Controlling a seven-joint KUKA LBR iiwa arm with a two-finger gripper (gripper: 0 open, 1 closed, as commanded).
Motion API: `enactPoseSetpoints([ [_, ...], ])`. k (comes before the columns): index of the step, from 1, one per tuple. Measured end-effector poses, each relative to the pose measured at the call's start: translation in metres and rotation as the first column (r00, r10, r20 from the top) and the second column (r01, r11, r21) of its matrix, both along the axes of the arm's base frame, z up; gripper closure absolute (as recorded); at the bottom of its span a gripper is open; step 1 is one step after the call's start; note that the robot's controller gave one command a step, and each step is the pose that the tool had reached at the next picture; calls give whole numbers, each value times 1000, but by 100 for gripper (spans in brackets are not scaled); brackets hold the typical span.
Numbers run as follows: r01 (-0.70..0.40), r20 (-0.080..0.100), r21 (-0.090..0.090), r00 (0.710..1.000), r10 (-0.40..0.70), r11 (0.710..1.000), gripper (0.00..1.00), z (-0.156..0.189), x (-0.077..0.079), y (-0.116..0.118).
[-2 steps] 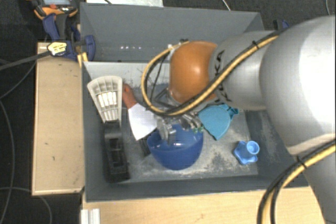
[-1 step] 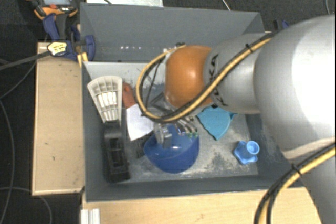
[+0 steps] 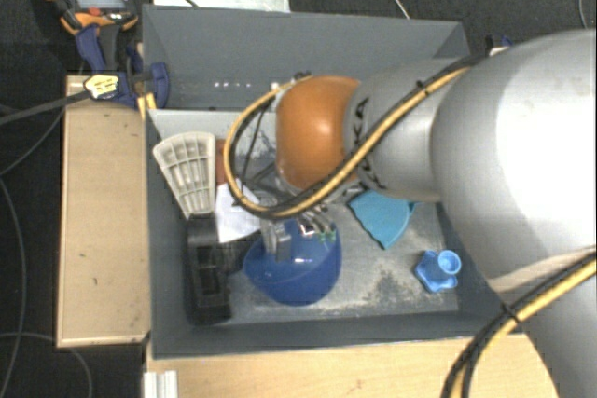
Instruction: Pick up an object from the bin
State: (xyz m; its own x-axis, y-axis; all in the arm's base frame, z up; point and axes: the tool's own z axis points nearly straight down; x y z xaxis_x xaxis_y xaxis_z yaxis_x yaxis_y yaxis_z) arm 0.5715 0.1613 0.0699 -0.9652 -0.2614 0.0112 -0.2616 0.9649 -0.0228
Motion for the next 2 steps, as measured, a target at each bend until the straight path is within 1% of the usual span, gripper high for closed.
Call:
enactPoseSetpoints([
  [1,90,9,0,996,-90,996,100,1,10,15],
  [2,4,-1,-5,1000,-4,1000,100,1,19,17],
])
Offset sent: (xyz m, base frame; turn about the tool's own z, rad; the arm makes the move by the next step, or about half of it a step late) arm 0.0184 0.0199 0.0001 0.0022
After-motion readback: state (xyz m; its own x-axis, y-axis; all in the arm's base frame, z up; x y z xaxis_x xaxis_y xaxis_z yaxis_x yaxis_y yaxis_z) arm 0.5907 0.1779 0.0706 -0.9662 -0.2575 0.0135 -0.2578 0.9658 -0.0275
